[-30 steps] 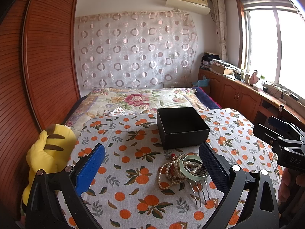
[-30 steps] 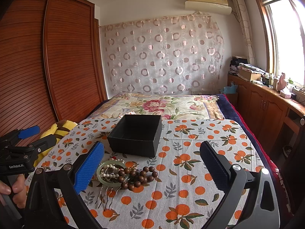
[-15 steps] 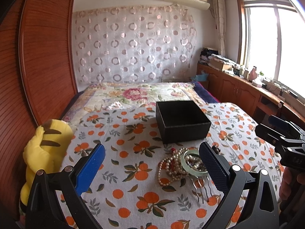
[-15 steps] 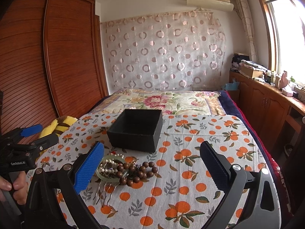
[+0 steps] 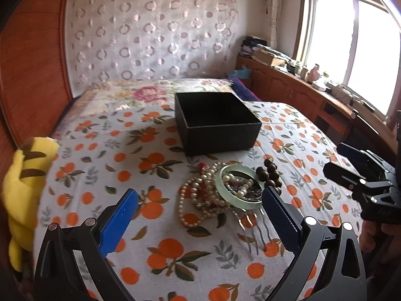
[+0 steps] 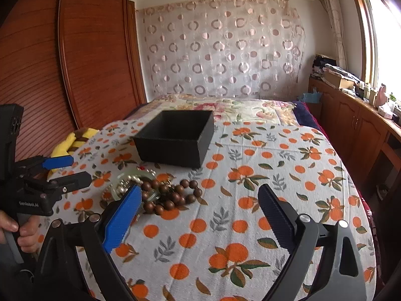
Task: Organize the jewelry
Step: 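Lower the left gripper onto the jade bangle and close on it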
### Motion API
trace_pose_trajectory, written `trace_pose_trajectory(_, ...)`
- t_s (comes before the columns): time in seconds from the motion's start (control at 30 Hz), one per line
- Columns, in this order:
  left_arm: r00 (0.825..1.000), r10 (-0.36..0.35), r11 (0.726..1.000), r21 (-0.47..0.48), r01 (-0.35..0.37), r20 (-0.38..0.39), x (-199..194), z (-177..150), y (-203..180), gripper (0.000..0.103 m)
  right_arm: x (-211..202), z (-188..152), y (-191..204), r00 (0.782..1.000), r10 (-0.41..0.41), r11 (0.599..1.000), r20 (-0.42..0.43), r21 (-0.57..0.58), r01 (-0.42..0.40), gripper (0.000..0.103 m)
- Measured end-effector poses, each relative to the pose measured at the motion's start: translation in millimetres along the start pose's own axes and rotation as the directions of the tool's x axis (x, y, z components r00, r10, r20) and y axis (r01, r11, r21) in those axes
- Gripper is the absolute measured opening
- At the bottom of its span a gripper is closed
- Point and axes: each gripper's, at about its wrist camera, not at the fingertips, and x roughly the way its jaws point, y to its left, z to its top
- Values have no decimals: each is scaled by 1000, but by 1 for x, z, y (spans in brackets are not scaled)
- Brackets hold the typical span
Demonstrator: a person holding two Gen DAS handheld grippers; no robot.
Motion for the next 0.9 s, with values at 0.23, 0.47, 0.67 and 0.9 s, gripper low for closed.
trace_pose_trajectory(0.23,992,-108,993,-55,105,-62,28,3,5,60,9,-8,-2,999,5,1000,-34,-4,-5,94)
trace_pose_trajectory(0.47,979,-163,984,-96,152,-122,57,12,7,30,12,-11,0,999,10,1000,-46,-11,-10,94)
trace_pose_trajectory(0.67,970,-191,978,-116,174,-149,67,12,7,18,12,-11,0,999,12,1000,-47,-14,-13,94)
trace_pose_trajectory(0.9,982,-171,984,-72,165,-81,43,15,-2,9,19,-13,6,997,31,999,-65,-25,-33,92)
